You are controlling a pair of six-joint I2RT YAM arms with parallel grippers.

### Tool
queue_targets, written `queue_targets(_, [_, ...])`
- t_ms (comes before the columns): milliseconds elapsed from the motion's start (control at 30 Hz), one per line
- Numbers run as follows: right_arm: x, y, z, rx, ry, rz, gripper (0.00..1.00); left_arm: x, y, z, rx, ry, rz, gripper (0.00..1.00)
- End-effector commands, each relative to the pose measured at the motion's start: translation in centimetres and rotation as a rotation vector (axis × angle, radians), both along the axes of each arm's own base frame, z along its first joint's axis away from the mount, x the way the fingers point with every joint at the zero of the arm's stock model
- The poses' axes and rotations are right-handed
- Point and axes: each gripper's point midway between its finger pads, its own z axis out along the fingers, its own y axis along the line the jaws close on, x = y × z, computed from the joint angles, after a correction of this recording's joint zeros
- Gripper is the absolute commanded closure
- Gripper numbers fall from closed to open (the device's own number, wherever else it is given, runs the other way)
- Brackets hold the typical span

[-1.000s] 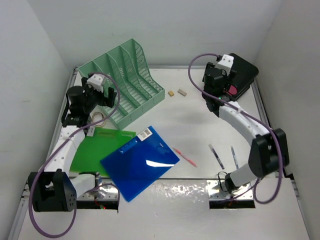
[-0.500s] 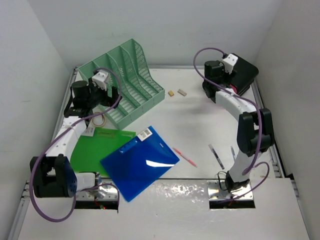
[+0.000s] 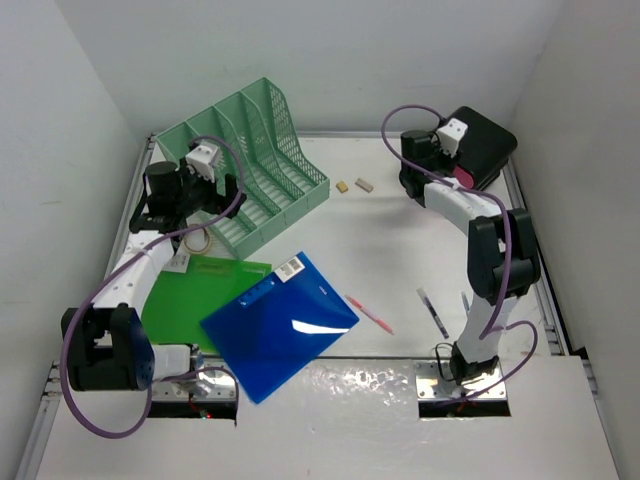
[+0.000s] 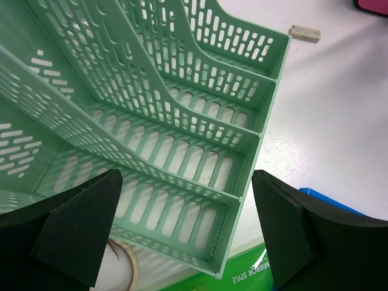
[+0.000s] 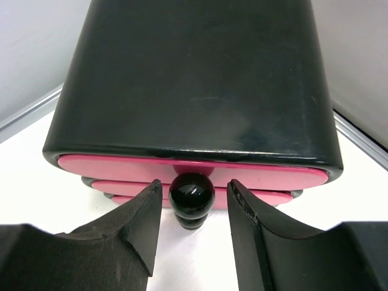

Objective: Organize the desk

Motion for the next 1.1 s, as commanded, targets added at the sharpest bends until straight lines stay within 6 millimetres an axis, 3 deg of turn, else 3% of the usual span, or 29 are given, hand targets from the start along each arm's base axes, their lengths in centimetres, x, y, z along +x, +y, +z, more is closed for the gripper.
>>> queue_targets(0, [0.4, -0.7, 0.9, 0.005, -0.052, -0.037, 0.55, 0.8, -0.4, 2.6, -0.011, -0.066, -0.019, 0.13])
queue_targets(167, [0.4, -0.8, -0.2, 0.018, -0.04, -0.038, 0.51, 0.8, -0.4, 2.7, -0.007, -0.068, -0.019, 0.13])
queue_targets(367, [0.7, -0.7, -0.5, 0.036, -0.051, -0.032, 0.65, 0.8, -0.3, 3.5, 0.008, -0.08, -0.021, 0.13])
queue_targets(500, [0.7, -0.4, -0.6, 0.062, -0.065, -0.015, 0.88, 0.8, -0.2, 3.9, 0.019, -0.081, -0.026, 0.13])
queue_targets(533, [0.7, -0.3, -0.6, 0.069, -0.067, -0.012, 0.9, 0.8, -0.2, 4.2, 0.019, -0.086, -0.026, 0.13])
queue_targets(667, [-0.2, 0.4, -0.9, 0.099, -0.087, 0.016, 0.93, 0.7, -0.3, 4.6, 0.018, -0.084, -0.035, 0.13])
queue_targets(733, [-0.9, 1.1, 0.2, 0.082, -0.117, 0.017, 0.96, 0.7, -0.4, 4.9, 0.016, -0.088, -0.039, 0.13])
queue_targets(900, [-2.9, 2.8, 0.4, 0.029, -0.132, 0.058, 0.96, 0.5, -0.8, 5.2, 0.025, -0.099, -0.076, 0.12])
queue_targets(1067, [-3.8, 4.1, -0.3, 0.039, -0.116, 0.094, 0.96, 0.3, -0.9, 5.6, 0.023, -0.099, -0.085, 0.12])
